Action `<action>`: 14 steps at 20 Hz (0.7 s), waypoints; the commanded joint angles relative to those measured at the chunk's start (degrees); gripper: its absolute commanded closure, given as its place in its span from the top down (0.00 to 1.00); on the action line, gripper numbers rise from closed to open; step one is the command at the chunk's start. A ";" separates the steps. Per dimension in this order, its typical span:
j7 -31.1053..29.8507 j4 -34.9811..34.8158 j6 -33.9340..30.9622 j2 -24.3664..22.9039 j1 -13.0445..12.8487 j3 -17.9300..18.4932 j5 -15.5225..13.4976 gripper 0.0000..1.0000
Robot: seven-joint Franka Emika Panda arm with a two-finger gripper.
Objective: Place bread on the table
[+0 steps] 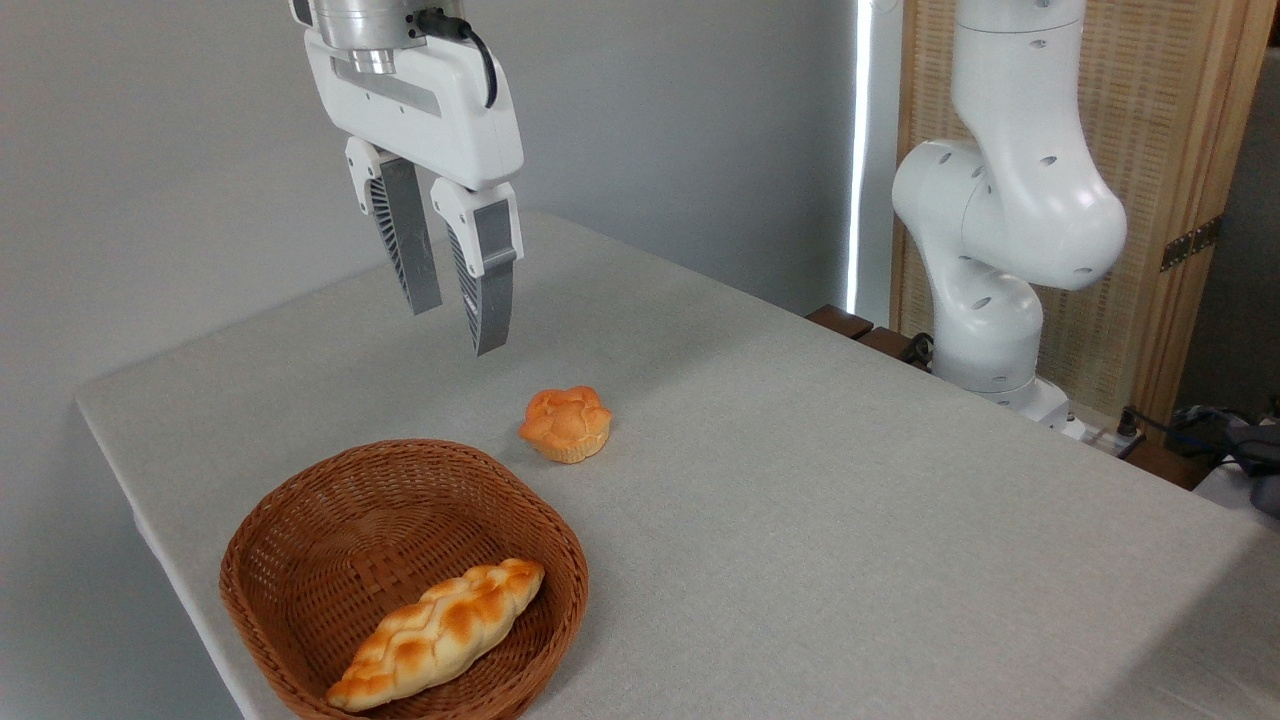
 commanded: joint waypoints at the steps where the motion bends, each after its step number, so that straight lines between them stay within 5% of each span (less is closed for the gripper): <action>1: -0.56 -0.62 -0.33 -0.55 -0.73 0.87 -0.02 1.00; 14: -0.30 -1.41 0.37 -0.90 -0.73 0.87 -0.03 1.00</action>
